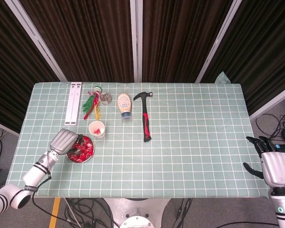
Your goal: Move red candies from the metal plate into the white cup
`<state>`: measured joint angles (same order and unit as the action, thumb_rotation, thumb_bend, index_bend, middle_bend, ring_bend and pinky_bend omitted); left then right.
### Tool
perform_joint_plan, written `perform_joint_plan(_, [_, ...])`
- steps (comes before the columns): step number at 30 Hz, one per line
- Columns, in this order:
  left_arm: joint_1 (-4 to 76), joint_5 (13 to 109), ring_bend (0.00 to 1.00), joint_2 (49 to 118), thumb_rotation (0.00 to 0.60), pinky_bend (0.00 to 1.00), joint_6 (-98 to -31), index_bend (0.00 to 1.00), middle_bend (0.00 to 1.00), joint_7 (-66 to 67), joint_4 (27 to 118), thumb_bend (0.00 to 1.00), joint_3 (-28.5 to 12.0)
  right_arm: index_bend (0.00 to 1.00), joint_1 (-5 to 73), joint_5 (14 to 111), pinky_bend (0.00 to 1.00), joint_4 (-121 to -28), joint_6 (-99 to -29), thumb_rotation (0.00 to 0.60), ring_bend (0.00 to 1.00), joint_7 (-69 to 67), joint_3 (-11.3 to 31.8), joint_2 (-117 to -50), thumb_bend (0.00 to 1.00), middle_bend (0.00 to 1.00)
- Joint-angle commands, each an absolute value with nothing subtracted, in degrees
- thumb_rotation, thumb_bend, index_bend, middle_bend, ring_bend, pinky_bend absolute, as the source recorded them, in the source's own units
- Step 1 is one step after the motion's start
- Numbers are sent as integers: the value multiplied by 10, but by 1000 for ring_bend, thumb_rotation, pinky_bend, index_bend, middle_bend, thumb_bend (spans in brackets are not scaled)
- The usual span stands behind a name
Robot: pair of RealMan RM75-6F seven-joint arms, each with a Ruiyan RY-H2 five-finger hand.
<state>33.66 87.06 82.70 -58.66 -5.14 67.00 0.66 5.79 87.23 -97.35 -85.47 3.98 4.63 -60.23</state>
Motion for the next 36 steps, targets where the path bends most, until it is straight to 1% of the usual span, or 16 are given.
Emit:
perform_joint_plan(1, [339, 865, 949, 811, 600, 1000, -591, 743, 782, -52, 694, 505, -4, 196, 57, 873, 438, -971, -856, 600, 172, 35, 46, -602, 89, 290])
perform_joint_plan(5, [350, 854, 949, 798, 600, 1000, -593, 743, 782, -44, 712, 505, -26, 196, 56, 874, 439, -966, -857, 600, 172, 28, 45, -601, 90, 290])
perform_joint_plan(8, [368, 844, 948, 796, 600, 1000, -580, 743, 781, -45, 720, 505, -46, 196, 55, 876, 439, -963, -858, 600, 173, 24, 44, -602, 89, 290])
perform_joint_plan(13, [408, 827, 948, 812, 600, 1000, -547, 741, 778, -34, 708, 504, -76, 196, 55, 871, 440, -960, -858, 600, 173, 20, 46, -601, 89, 290])
perform_joint_plan(16, [428, 818, 949, 827, 600, 1000, -528, 738, 774, -26, 696, 504, -86, 196, 54, 868, 441, -958, -857, 600, 173, 18, 47, -600, 89, 290])
perform_joint_plan(21, [448, 820, 948, 853, 600, 1000, -520, 735, 772, 40, 660, 504, -82, 196, 51, 863, 442, -954, -858, 600, 173, 15, 46, -600, 88, 290])
perform_joint_plan(29, [460, 809, 948, 877, 600, 1000, -507, 719, 765, 106, 645, 502, -73, 196, 51, 857, 442, -950, -853, 600, 173, 12, 48, -600, 89, 290])
perform_joint_plan(34, [460, 798, 943, 882, 600, 1000, -502, 649, 737, 125, 648, 485, -70, 196, 50, 856, 443, -948, -853, 600, 173, 9, 47, -601, 89, 290])
perform_joint_plan(36, [459, 796, 937, 881, 600, 1000, -504, 613, 701, 132, 652, 480, -69, 196, 50, 855, 443, -949, -853, 600, 173, 9, 48, -600, 89, 290])
